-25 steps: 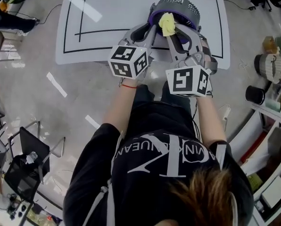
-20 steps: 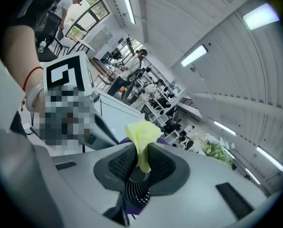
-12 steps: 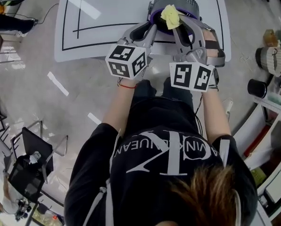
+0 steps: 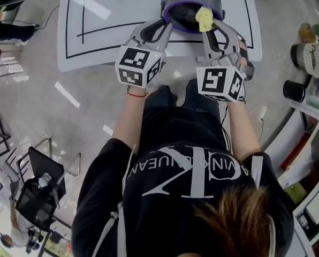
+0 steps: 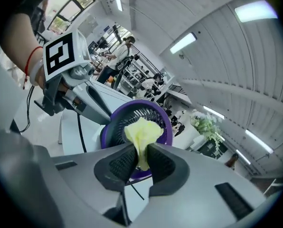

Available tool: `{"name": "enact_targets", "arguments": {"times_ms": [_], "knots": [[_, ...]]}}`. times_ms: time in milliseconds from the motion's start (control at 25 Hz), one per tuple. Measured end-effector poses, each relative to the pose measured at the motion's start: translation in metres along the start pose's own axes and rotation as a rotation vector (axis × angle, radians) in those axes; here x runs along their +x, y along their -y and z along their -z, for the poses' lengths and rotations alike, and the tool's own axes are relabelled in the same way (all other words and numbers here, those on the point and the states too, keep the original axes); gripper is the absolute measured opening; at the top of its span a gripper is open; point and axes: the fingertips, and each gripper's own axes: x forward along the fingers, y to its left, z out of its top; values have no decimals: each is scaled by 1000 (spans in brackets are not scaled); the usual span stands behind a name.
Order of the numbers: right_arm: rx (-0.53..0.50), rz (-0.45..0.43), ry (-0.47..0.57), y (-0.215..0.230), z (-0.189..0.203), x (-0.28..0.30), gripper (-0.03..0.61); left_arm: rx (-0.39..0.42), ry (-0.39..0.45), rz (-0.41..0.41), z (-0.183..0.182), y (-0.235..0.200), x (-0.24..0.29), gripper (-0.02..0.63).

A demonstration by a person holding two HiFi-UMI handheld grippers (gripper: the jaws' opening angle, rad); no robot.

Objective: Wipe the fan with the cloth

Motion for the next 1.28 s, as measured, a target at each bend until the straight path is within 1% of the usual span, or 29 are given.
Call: {"name": "enact_targets", "arguments": {"times_ms": [80, 120, 200, 320, 400, 520, 640, 840, 960, 1080, 1280], "knots": [[58, -18, -6, -4, 6, 1, 58, 137, -54, 2, 1, 2, 1, 78], [78, -23, -7, -6, 7, 1, 58, 184, -74, 11, 2, 3, 1, 80], [104, -28, -11, -10, 9, 2, 57, 241, -99, 38, 4, 5, -1, 92], [128, -30, -14, -13, 10, 2, 57, 279, -130, 53, 9, 5, -4, 92], [146, -37, -22, -17, 11, 2, 57, 281, -144, 43, 13, 4, -6, 92], [165, -95, -50, -34, 16, 7, 57, 261, -141, 25, 16, 3, -7, 92], [131, -113, -58, -48, 16, 13, 57, 267, -131, 7, 14, 2, -9, 91], [150, -152, -58, -56, 8, 19, 57, 263, -121, -10, 13, 0, -12, 87], [132, -185, -56, -66, 0, 24, 58, 236, -124, -30, 20, -3, -15, 85], [145, -209, -43, -70, -13, 31, 60, 211, -127, -47, 25, -8, -17, 81], [174, -227, -9, -71, -32, 38, 61, 192, -122, -52, 27, -11, -16, 75]]}}
